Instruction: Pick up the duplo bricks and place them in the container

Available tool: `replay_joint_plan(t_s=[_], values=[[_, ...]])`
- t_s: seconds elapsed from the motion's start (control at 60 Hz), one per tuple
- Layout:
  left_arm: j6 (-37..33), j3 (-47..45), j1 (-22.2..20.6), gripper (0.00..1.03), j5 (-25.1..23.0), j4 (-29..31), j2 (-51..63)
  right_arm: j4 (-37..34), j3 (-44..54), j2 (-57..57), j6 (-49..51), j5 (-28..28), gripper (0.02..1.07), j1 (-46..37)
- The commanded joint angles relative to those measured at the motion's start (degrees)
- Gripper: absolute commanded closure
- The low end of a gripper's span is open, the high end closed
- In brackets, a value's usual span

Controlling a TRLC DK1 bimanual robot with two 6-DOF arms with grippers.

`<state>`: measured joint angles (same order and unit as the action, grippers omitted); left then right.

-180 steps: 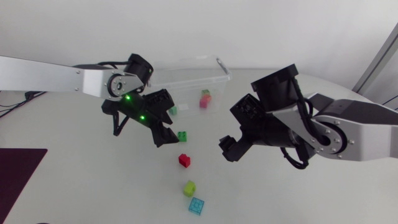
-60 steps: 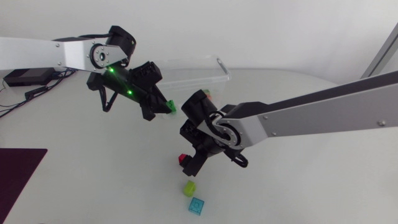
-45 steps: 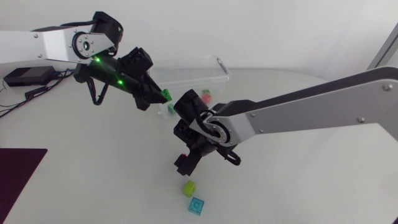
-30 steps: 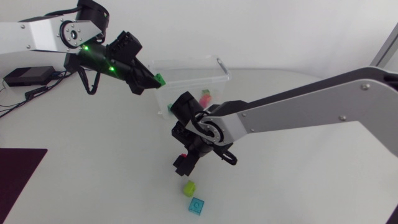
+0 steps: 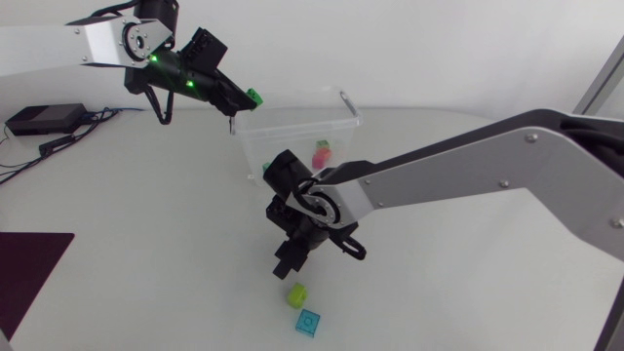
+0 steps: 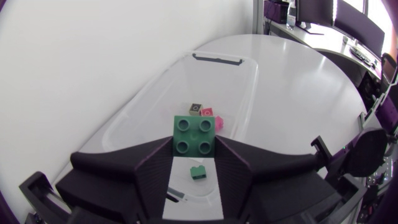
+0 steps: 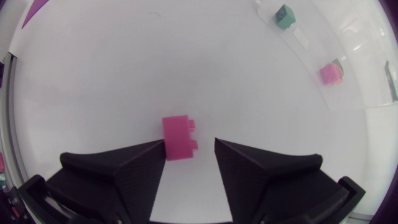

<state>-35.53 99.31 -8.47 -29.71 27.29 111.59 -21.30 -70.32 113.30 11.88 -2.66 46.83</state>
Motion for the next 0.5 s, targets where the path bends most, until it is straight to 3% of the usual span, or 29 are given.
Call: replay_joint_plan(t_s=[0.0,0.117,0.167,0.183,0.233,0.283,0.483], values=[[1.69,3.88,0.47,0.77,0.10,-0.31,3.90,-1.02,-1.31,1.67,0.34,1.34,0.81,0.37],[2.75,6.69,0.30,0.74,1.41,-0.39,6.53,-0.67,-0.08,0.08,0.69,2.13,0.88,0.37],[3.01,7.39,0.12,0.65,1.94,-0.48,7.15,-0.32,0.80,-1.50,0.69,2.22,0.88,0.37],[3.36,7.92,0.03,0.50,2.64,-0.48,7.68,-0.23,1.33,-2.55,0.69,2.22,0.88,0.28],[3.54,8.45,-0.14,0.20,3.26,-0.48,8.20,-0.32,2.12,-4.40,0.60,2.13,0.88,0.11],[3.80,8.71,-0.23,0.03,3.61,-0.48,8.47,-0.41,2.74,-6.07,0.60,2.13,0.88,-0.07],[5.38,8.80,-0.23,0.04,4.40,0.31,7.15,-0.59,3.88,-12.31,0.69,1.95,0.88,-3.50]])
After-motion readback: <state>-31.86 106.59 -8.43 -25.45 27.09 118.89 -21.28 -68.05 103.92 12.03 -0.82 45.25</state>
